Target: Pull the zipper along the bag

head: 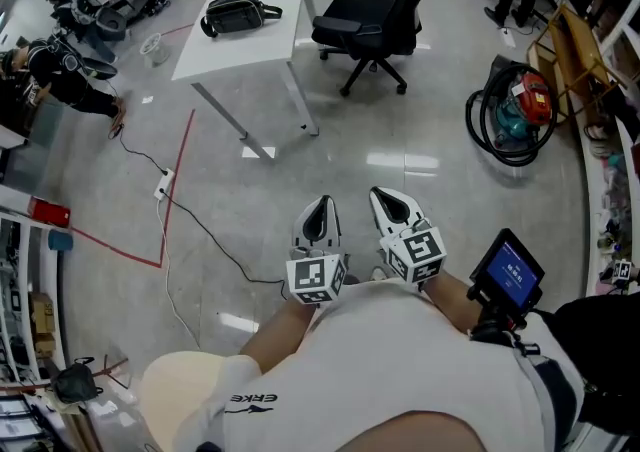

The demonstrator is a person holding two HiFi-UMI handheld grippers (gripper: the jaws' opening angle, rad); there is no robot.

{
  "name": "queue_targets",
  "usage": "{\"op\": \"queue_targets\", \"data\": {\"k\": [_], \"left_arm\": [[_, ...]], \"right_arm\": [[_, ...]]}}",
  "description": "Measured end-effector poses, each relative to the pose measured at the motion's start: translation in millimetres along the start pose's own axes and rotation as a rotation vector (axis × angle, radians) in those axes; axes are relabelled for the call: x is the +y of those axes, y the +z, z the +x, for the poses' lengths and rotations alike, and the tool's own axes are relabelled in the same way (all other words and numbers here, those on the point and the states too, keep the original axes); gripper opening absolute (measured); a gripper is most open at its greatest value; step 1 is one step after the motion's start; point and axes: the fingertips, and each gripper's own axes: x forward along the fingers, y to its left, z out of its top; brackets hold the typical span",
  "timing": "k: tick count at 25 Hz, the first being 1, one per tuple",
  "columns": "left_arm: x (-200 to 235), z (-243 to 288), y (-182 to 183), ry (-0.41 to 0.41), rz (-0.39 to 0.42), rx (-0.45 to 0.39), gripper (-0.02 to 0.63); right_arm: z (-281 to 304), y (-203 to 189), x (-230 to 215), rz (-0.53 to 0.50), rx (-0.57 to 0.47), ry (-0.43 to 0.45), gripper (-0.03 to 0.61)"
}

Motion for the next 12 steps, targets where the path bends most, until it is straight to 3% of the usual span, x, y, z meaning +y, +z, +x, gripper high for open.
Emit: {"op": "queue_targets", "data": {"k": [12], "left_arm": [[-8, 38, -5, -0.022, 0.009, 0.021, 0.002]], "right_arm": [[11, -6, -34, 0.009, 0.021, -0.033, 0.005]]}}
